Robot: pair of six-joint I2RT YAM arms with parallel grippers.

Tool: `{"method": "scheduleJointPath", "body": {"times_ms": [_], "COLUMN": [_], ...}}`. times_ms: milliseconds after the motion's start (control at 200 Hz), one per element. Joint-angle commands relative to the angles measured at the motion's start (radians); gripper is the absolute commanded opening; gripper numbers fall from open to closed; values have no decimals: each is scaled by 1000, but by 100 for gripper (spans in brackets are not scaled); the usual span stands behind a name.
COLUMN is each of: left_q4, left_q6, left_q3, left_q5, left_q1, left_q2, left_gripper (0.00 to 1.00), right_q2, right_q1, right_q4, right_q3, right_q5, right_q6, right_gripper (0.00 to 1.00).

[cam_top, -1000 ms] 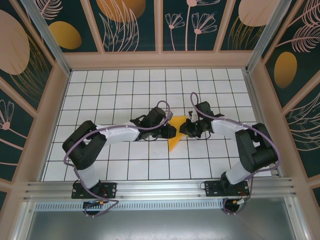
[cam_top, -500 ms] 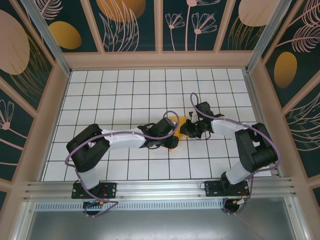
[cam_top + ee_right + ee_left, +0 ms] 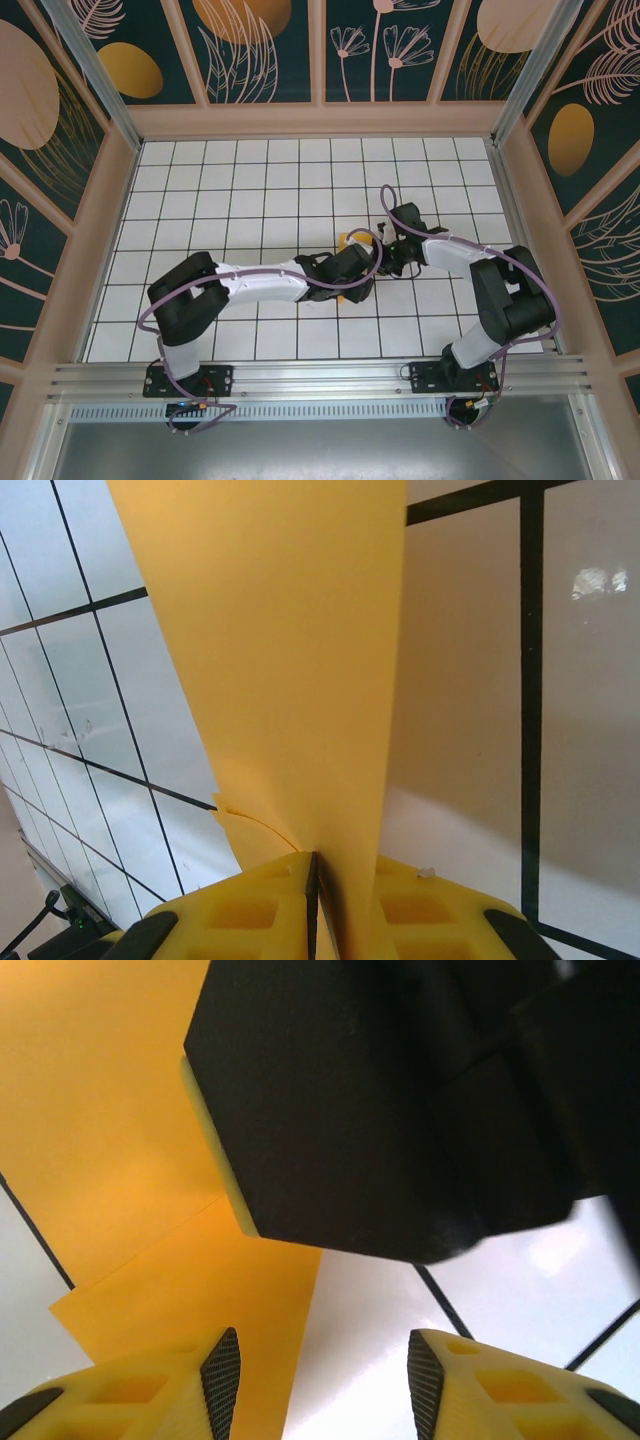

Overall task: Fold a paper plane with a square sheet of paper (fold left side to right side)
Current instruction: Fold the wing for the fifth time at the center of the table.

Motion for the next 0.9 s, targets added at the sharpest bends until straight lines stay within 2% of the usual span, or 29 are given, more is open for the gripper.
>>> {"method": "scheduleJointPath", "body": {"times_ms": [0,295,575,711,896], "left_q4": [-50,-19,142,189,202], "left_q6": [13,-3,-2,16,42], "left_q3": [22,-2,-172,-229,-213], "left_q5": [-49,-103,-159,-146,-100], "left_q1": [-6,-38,-39,-39,-42], "left_q2": [32,39,-122,-133,-115], "left_gripper": [51,51,52,54,55], "right_q2": [14,24,22,24,24], "right_q1": [7,6,-5,-4,-5], "right_q4": [-19,-16,-7,-21,-28], "right_q3": [25,25,33,42,49], "right_q5": [-1,-12,-46,-43,-43], "right_q6": [-1,5,13,12,14], "right_gripper": [18,17,17,17,17]}}
